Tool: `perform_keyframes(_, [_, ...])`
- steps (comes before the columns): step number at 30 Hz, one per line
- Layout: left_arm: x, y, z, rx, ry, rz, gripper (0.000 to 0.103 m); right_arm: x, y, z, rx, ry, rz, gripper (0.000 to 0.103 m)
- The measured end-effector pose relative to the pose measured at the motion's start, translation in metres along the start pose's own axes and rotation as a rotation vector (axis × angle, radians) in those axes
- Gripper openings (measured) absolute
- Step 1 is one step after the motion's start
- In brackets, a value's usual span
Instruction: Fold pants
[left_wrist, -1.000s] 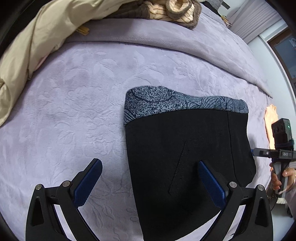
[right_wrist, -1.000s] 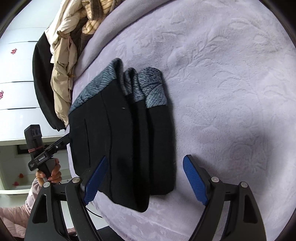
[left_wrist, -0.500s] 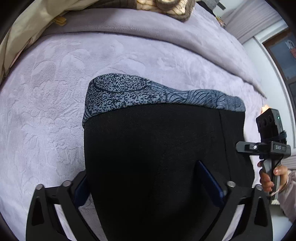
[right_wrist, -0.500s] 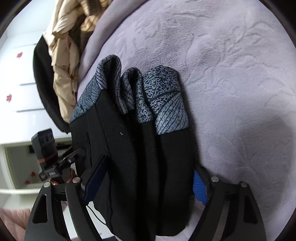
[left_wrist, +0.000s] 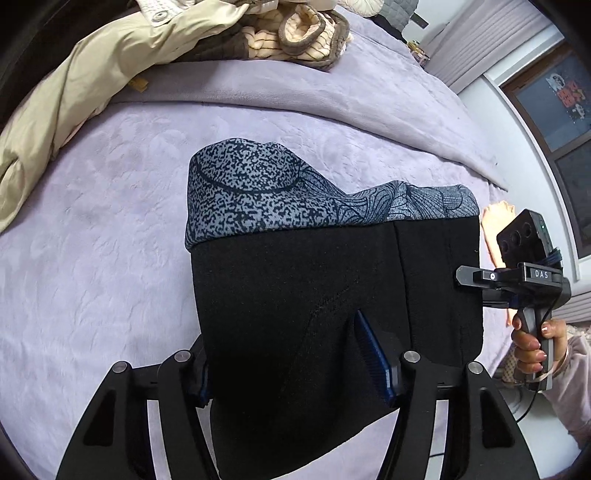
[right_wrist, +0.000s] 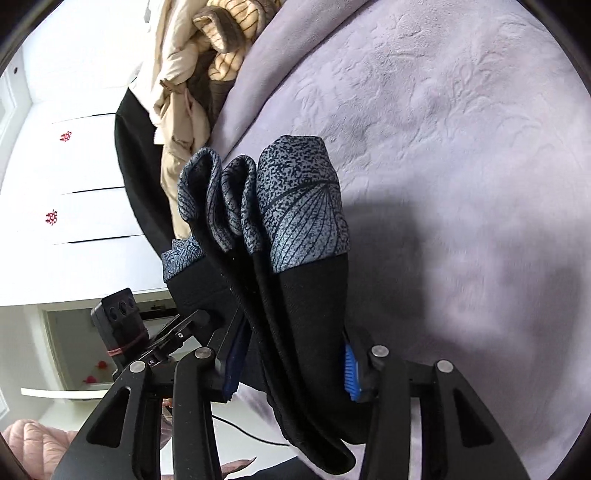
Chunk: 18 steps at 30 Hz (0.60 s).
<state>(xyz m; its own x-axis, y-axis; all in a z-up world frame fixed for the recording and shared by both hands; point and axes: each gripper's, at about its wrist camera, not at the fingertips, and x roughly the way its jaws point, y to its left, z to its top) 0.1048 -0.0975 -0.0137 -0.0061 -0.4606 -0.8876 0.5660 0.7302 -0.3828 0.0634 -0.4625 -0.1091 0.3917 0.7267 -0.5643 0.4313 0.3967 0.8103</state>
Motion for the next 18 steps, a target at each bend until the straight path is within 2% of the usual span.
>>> perform_keyframes(6, [-0.027, -0.003, -0.031, -0.028, 0.025, 0.021, 0.065, 0.004, 0.003, -0.043, 0.063, 0.027, 0.052, 0.047])
perform_keyframes(10, [-0.020, 0.006, -0.041, -0.044, 0.030, 0.064, 0.065, 0.011, -0.002, -0.058, 0.076, 0.027, 0.036, 0.047])
perform_keyframes(12, [-0.007, 0.013, -0.042, -0.060, 0.029, 0.100, 0.065, 0.022, -0.007, -0.057, 0.080, 0.032, -0.022, 0.047])
perform_keyframes(14, [0.004, 0.019, -0.045, -0.032, 0.002, 0.191, 0.066, 0.036, -0.011, -0.054, 0.047, 0.045, -0.149, 0.046])
perform_keyframes(15, [0.012, 0.023, -0.046, -0.006, -0.005, 0.257, 0.072, 0.039, -0.014, -0.054, 0.036, 0.039, -0.181, 0.047])
perform_keyframes(17, [0.020, 0.032, -0.049, -0.001, -0.015, 0.304, 0.092, 0.042, -0.017, -0.050, 0.017, 0.017, -0.244, 0.059])
perform_keyframes(18, [0.021, 0.034, -0.050, -0.005, -0.023, 0.295, 0.093, 0.043, -0.016, -0.049, -0.009, 0.006, -0.303, 0.064])
